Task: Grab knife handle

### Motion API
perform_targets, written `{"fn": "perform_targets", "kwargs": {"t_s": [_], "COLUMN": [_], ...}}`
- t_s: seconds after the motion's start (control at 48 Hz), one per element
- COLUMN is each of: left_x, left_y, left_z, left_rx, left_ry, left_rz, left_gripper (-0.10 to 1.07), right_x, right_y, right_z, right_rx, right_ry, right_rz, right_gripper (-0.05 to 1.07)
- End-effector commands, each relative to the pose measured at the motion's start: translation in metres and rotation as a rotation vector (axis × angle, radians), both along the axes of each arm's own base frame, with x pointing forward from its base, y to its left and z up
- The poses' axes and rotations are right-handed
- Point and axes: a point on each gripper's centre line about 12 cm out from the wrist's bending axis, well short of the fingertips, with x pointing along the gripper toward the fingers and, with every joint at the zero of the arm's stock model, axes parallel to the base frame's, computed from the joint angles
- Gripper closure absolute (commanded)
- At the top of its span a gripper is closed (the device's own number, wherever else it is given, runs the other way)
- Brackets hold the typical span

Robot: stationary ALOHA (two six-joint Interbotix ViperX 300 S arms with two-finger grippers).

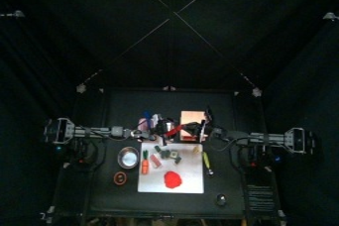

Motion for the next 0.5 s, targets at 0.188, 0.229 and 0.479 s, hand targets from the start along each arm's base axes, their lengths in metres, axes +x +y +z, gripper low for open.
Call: {"fn": "perform_targets", "kwargs": {"t_s": [0.188,0.229,0.479], "left_x": [-0.027,-0.031,-0.048], "left_y": [-0.020,-0.022,-0.029], "left_z": [0.016,0.012,-0.010], "left_rx": [-0.124,-0.144,-0.227], "left_ry": [-0.058,-0.050,-0.009], "left_rz": [-0.137,-0.158,-0.218], "left_gripper": [0.04,0.04,0.04], "right_x": [-0.021,-0.023,-0.036], "right_y": [0.011,0.013,0.018], "right_z": [0.027,0.029,0.040], "right_rx": [-0.187,-0.203,-0.254], "right_ry": [-0.067,-0.072,-0.106], "right_rz": [0.070,0.076,0.089], "right_gripper": [0.73,0.73,0.72]}}
